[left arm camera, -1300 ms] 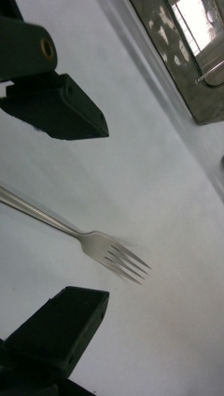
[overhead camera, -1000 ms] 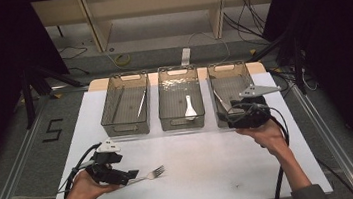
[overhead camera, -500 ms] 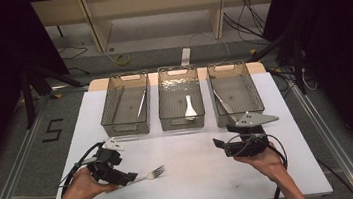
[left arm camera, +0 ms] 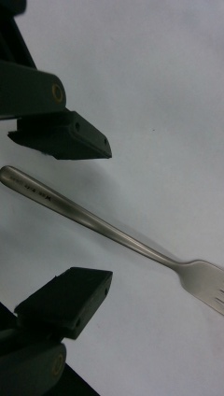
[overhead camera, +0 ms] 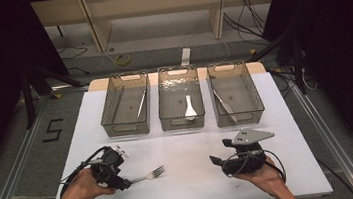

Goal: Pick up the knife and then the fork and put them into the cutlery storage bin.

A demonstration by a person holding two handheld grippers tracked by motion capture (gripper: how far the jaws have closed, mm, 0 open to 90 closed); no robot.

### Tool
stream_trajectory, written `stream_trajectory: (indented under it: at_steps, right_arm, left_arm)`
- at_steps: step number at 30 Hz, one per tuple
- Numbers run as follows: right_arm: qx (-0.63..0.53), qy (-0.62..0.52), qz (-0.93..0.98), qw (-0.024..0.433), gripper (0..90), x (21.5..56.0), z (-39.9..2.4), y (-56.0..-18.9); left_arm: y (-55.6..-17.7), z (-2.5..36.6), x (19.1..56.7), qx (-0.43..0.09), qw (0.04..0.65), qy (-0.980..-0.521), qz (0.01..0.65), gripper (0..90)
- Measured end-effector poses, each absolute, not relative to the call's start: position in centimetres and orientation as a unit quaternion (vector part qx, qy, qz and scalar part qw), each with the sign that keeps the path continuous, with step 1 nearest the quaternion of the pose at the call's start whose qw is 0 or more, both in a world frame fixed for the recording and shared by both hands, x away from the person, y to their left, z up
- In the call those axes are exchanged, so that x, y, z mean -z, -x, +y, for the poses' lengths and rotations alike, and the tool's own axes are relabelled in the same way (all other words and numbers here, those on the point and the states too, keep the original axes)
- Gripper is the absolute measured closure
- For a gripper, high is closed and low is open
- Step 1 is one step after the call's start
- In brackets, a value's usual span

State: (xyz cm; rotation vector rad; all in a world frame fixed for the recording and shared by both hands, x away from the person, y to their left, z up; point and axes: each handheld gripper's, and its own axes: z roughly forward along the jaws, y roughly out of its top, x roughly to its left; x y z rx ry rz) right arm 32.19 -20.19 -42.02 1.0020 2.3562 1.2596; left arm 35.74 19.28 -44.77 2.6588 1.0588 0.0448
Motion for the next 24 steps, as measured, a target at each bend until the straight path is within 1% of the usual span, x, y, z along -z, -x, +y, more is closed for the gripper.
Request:
stream_trajectory:
  at_steps: [7, 15, 18, 24]
  right_arm:
    - [-0.439, -0.349, 0.816, 0.143, 27.3, 42.4, -20.0, -31.5]
    - [-0.438, -0.345, 0.818, 0.139, 26.4, 42.6, -20.0, -31.0]
    - [-0.435, -0.343, 0.821, 0.136, 26.4, 42.8, -19.9, -31.1]
    - [-0.434, -0.341, 0.824, 0.133, 26.4, 42.8, -19.8, -31.1]
  left_arm:
    - [-35.8, 19.2, 45.3, -0.008, 0.130, -0.923, 0.362, 42.3]
    - [-35.9, 18.8, 45.8, -0.004, 0.112, -0.928, 0.356, 46.3]
    - [-36.0, 18.7, 46.0, -0.004, 0.104, -0.929, 0.355, 49.1]
    - [-36.0, 18.4, 46.1, -0.001, 0.102, -0.931, 0.349, 52.9]
